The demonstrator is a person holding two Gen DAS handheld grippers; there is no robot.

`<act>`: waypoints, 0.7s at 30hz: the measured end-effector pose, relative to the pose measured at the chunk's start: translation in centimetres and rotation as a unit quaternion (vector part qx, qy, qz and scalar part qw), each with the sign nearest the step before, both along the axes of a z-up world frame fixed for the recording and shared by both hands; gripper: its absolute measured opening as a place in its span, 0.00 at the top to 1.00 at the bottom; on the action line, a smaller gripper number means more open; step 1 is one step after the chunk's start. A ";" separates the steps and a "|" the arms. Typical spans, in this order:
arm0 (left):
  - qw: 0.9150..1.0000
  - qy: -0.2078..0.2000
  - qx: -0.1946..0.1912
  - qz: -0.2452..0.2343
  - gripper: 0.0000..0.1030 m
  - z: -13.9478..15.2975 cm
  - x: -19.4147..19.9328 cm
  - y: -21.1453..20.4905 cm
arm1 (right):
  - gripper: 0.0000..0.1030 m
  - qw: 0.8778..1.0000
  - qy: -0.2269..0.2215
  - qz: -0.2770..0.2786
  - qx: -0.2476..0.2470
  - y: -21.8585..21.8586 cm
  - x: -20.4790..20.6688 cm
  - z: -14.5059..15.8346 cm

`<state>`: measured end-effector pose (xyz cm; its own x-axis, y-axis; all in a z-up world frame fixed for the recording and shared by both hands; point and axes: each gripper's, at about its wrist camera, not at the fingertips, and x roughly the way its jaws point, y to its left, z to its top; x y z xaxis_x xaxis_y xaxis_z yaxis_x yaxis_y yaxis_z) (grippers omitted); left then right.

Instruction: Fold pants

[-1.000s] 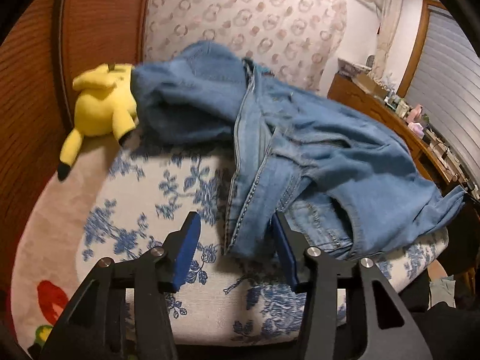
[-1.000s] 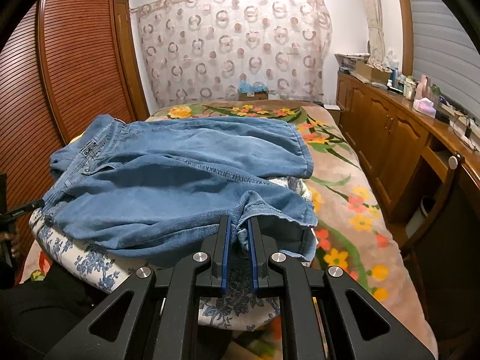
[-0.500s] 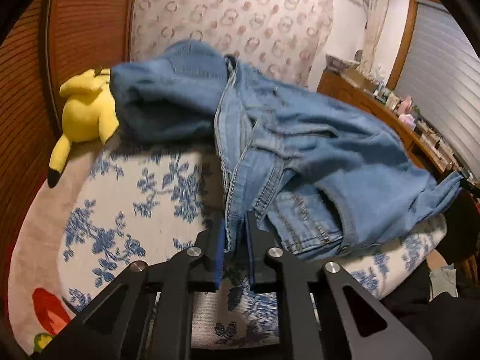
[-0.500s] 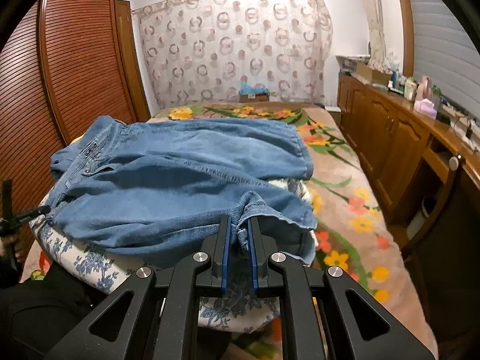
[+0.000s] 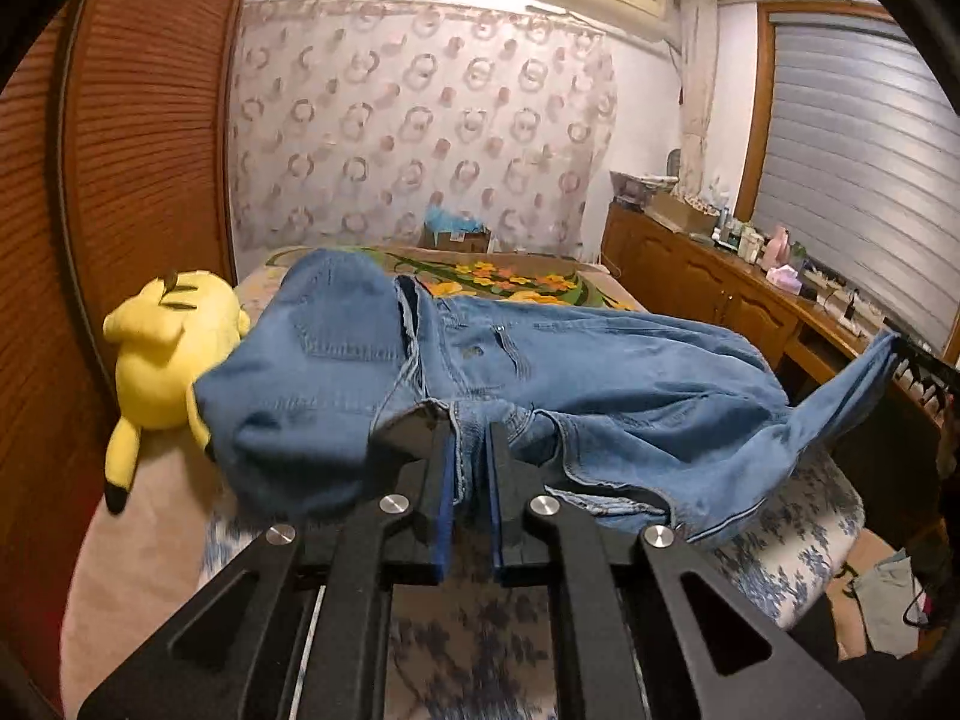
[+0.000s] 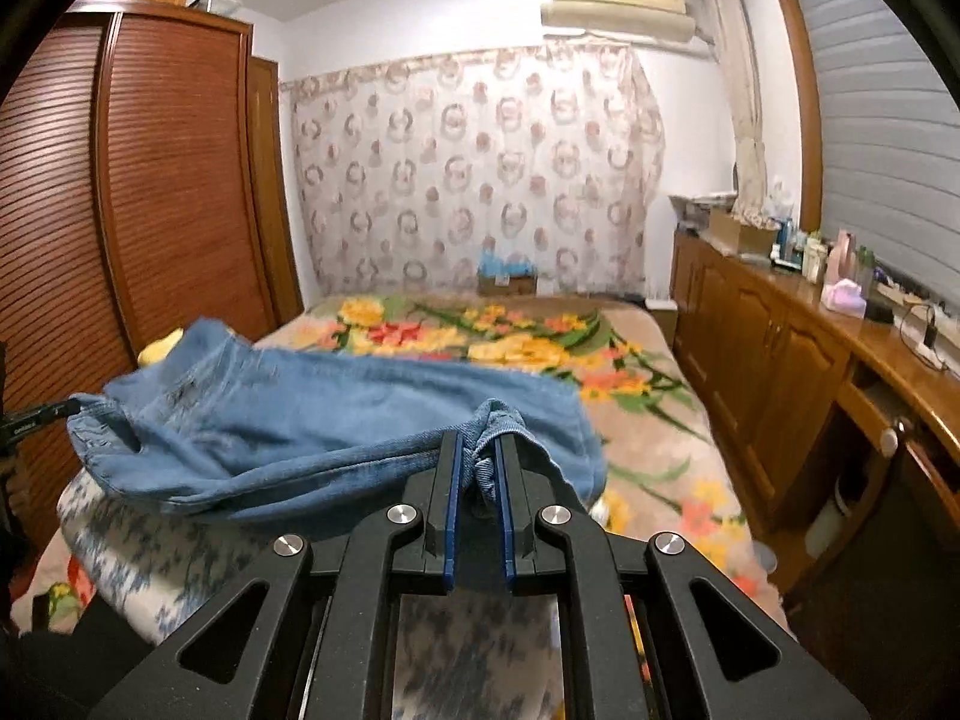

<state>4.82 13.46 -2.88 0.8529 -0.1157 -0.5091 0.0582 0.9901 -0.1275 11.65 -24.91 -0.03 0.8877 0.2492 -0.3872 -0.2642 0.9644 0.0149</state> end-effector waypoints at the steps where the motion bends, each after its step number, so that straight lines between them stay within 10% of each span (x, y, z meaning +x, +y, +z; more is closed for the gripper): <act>1: 1.000 0.001 0.003 0.000 0.90 -0.1 0.5 -0.2 | 0.90 1.000 0.002 0.001 0.001 0.1 0.7 -0.3; 8: 1.000 0.021 0.004 0.003 0.91 -1.1 3.2 -0.2 | 0.90 0.999 0.045 0.003 0.011 -0.3 5.4 -4.4; 21: 1.000 0.010 0.015 -0.001 0.94 3.5 11.5 -0.8 | 0.90 0.999 0.007 -0.015 0.036 -1.8 12.2 1.4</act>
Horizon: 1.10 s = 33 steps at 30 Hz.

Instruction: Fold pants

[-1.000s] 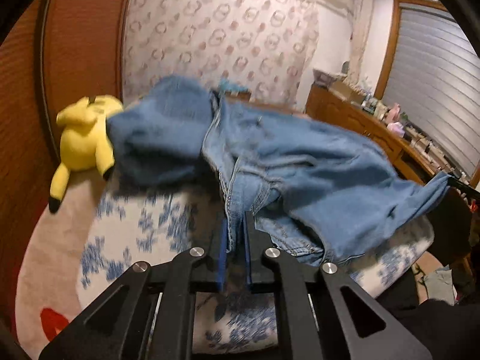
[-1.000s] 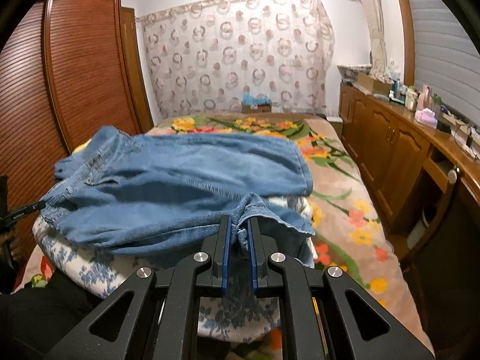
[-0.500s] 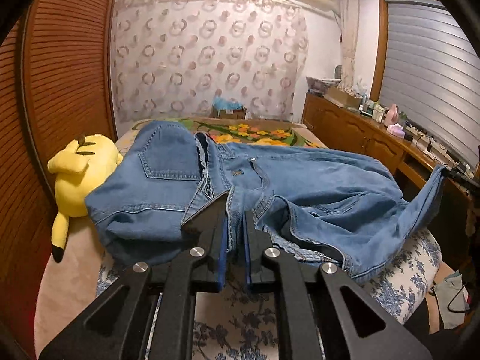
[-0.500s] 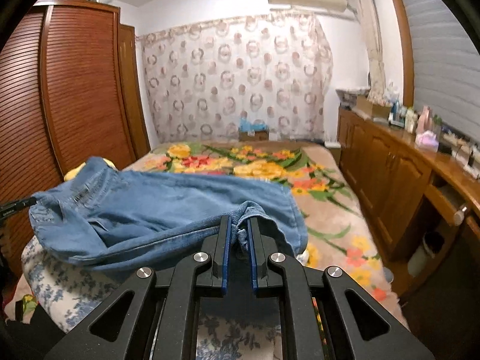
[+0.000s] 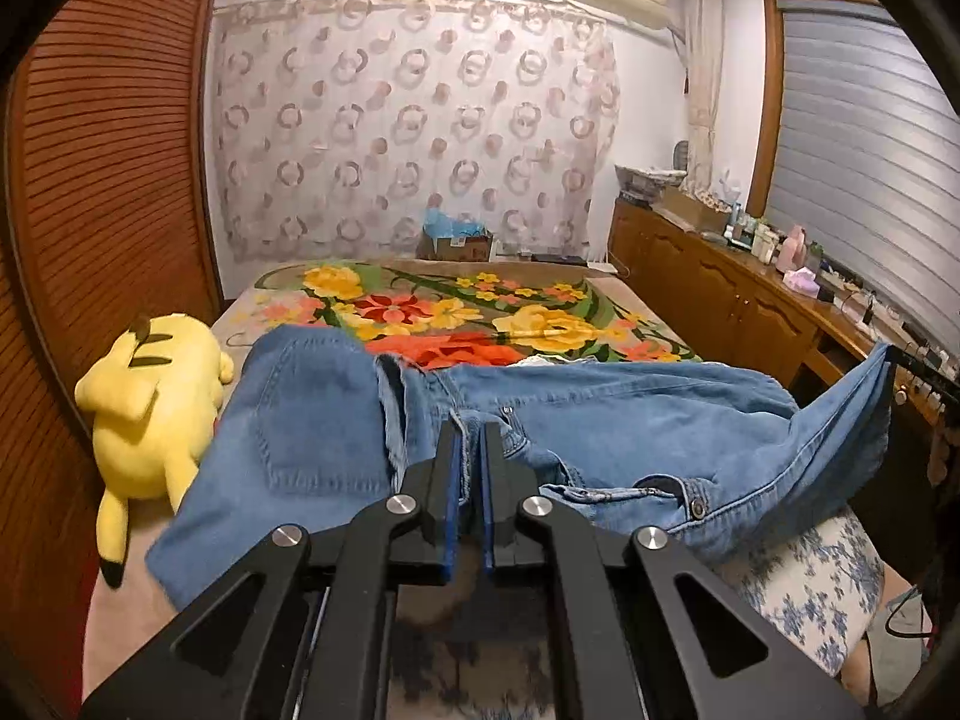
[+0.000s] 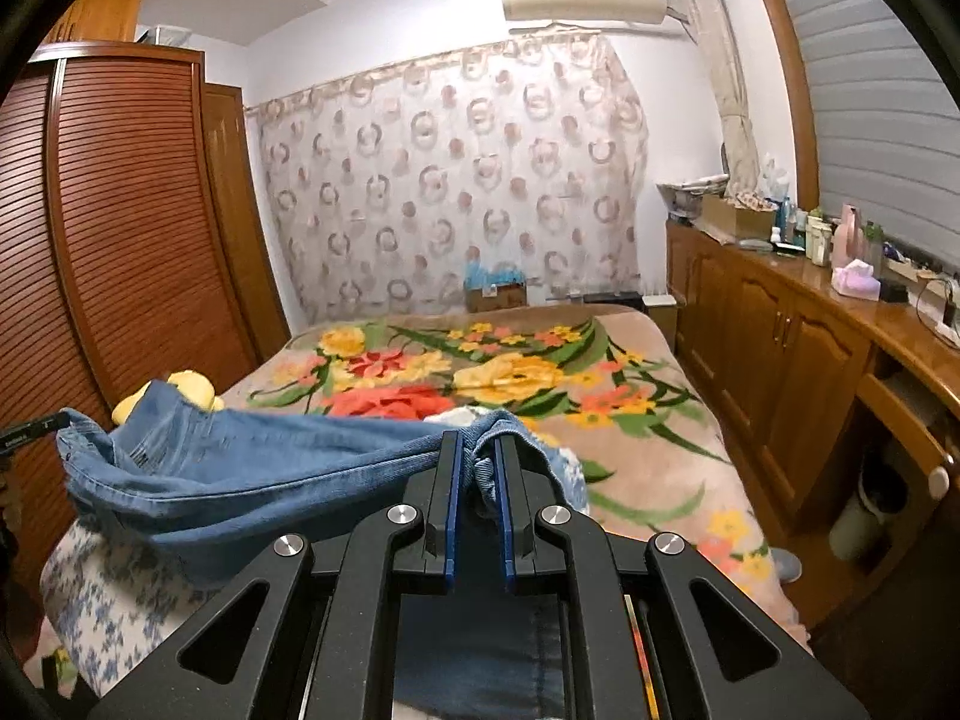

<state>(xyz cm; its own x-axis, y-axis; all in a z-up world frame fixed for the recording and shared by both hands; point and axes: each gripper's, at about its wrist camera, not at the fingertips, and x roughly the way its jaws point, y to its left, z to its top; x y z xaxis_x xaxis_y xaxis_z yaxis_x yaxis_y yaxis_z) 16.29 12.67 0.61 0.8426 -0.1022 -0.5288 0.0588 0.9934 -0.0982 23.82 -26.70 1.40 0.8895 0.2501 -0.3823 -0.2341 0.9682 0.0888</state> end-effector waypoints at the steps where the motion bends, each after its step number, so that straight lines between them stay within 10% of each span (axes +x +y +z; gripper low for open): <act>1: 1.000 0.003 -0.001 -0.001 0.94 -0.1 0.7 0.0 | 0.90 1.000 0.002 0.000 -0.002 0.3 0.4 -0.3; 33: 0.999 0.044 0.003 0.021 0.94 -2.4 18.2 2.3 | 0.90 0.996 0.065 -0.023 -0.060 4.9 10.2 -3.7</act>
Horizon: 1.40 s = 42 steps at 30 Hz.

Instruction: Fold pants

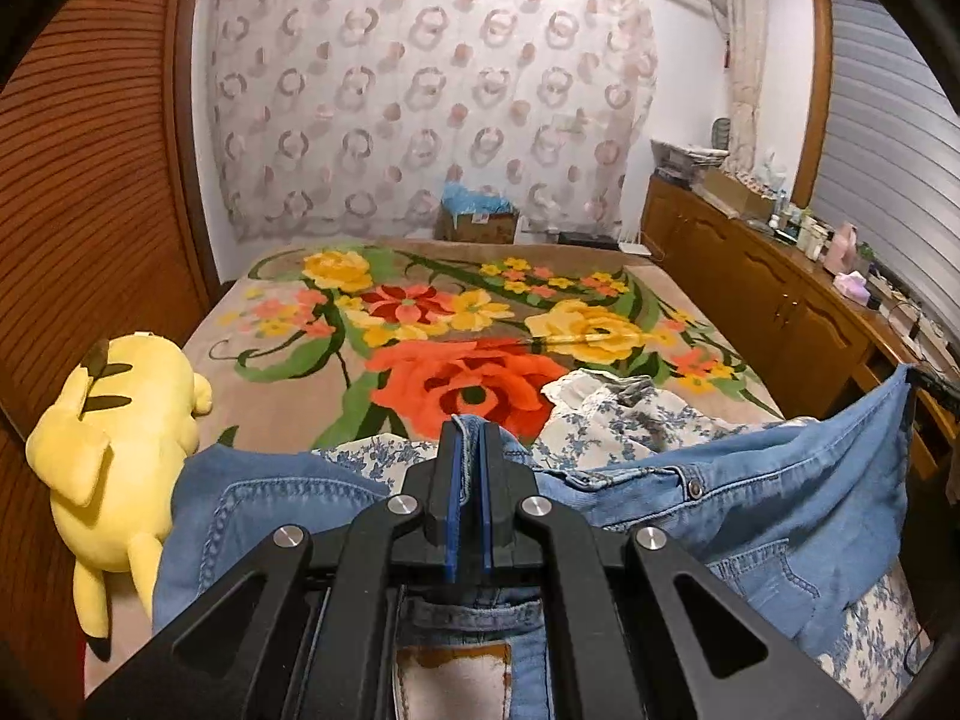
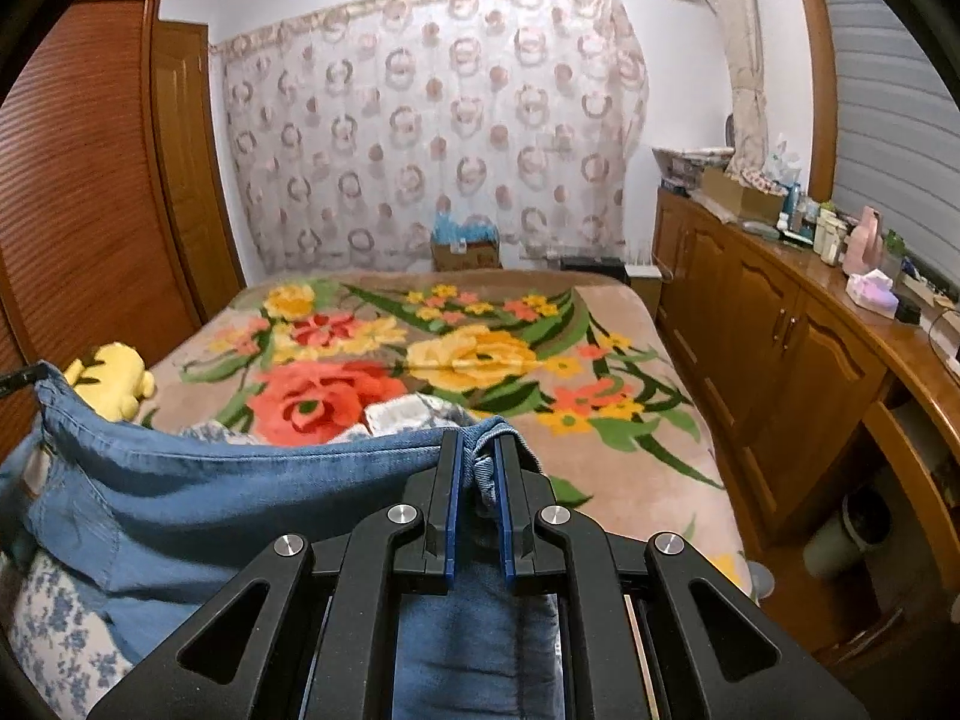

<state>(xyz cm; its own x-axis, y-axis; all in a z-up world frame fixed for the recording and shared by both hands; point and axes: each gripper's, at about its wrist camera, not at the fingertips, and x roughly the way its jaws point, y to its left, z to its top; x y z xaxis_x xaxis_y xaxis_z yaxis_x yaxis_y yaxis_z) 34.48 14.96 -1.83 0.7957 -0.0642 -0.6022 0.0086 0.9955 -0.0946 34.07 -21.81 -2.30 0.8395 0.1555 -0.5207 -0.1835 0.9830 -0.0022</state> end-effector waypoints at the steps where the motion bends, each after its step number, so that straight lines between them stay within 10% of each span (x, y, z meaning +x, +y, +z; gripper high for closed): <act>1: 1.000 0.002 0.001 0.000 0.94 -0.1 0.5 0.0 | 0.90 1.000 0.002 -0.002 -0.003 0.1 0.2 0.0; 17: 0.998 0.049 0.028 0.023 0.87 -1.9 3.0 -0.4 | 0.90 0.998 0.061 -0.018 -0.008 0.5 2.1 0.4; 25: 0.999 0.038 0.020 0.010 0.22 -1.1 1.0 -0.3 | 0.63 0.996 0.073 -0.047 -0.008 0.2 1.5 1.7; 42: 0.997 0.071 0.019 -0.016 0.22 -3.4 -5.8 -1.9 | 0.46 0.996 0.081 -0.010 0.041 -0.8 -9.3 2.4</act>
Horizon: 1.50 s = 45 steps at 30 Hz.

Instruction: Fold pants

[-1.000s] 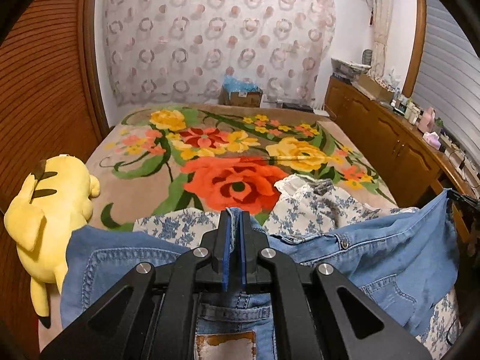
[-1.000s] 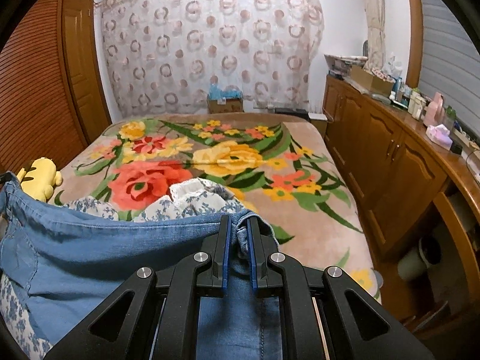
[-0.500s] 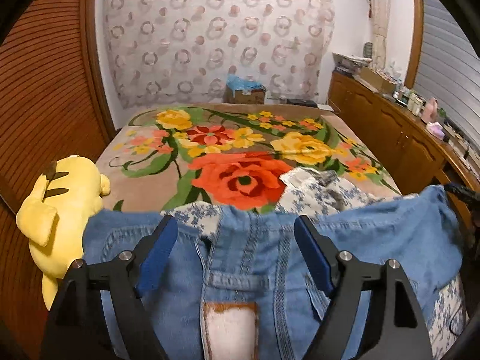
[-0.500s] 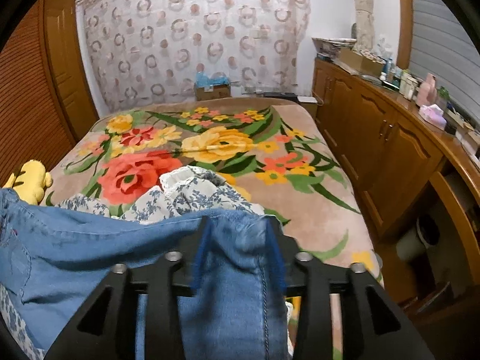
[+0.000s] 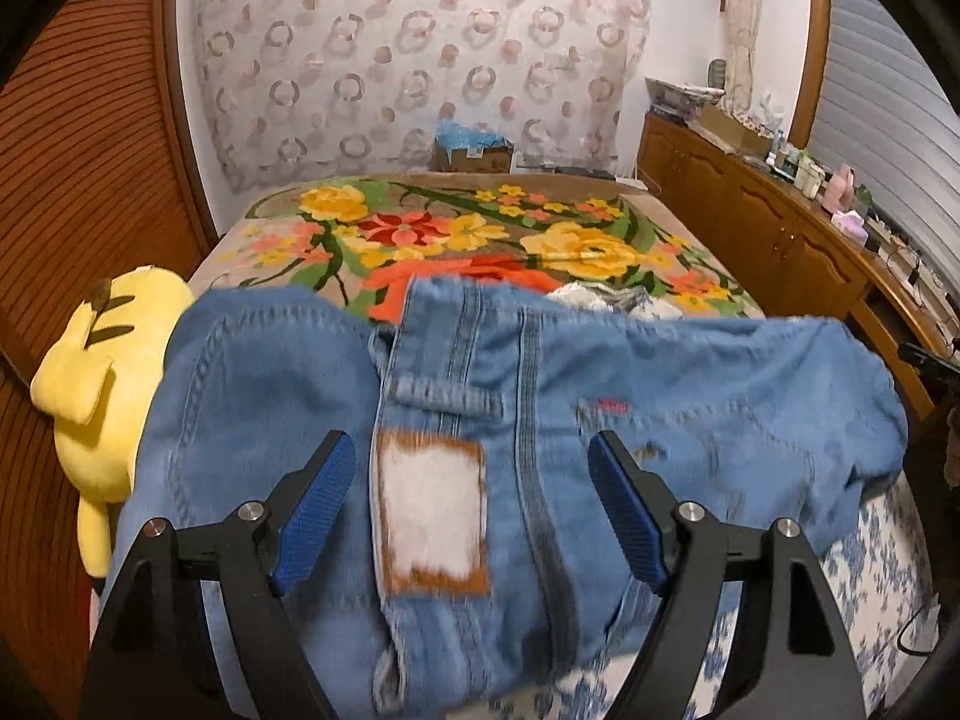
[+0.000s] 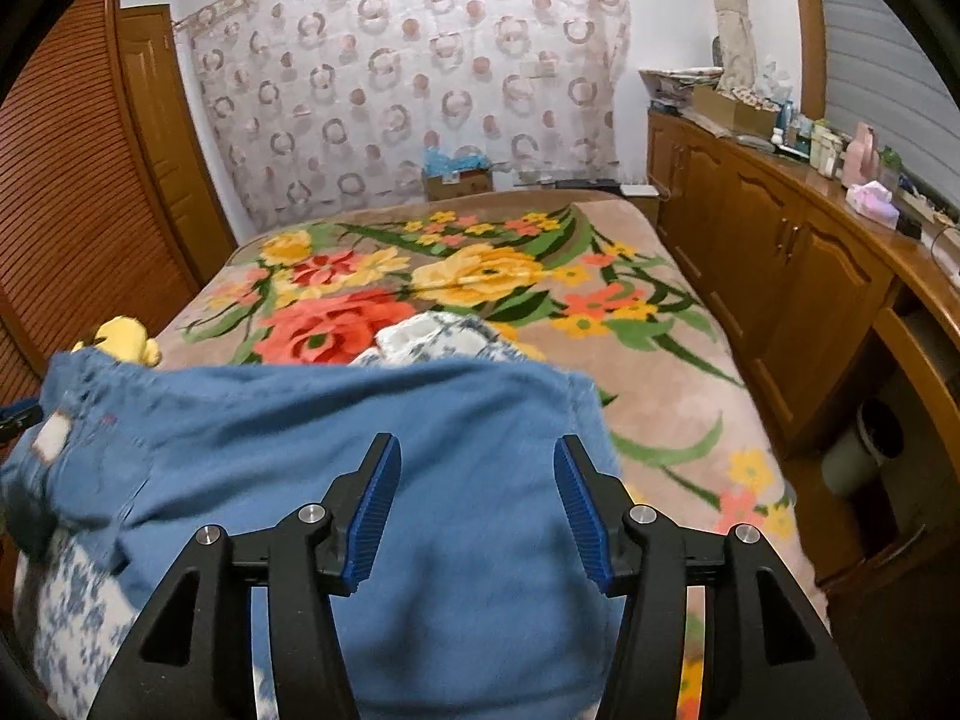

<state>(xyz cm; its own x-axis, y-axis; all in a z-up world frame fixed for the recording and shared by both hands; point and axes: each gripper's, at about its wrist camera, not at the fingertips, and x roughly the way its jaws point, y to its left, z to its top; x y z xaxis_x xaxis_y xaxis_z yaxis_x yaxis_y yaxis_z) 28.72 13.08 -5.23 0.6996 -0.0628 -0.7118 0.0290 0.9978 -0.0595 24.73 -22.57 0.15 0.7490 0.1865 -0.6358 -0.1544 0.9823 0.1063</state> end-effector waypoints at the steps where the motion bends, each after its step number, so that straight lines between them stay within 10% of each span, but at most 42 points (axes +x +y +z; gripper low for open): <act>1: 1.000 0.003 0.002 -0.001 0.22 -0.2 -0.4 0.0 | 0.46 1.000 0.002 0.003 0.000 0.0 -0.5 0.0; 30: 0.999 0.038 0.009 -0.011 0.25 -3.6 -5.4 1.4 | 0.54 0.987 0.084 0.138 0.009 1.1 -4.3 -2.2; 45: 0.998 0.047 0.019 -0.023 0.25 -4.2 -4.4 0.8 | 0.60 0.990 0.026 0.137 0.028 0.5 1.7 -0.9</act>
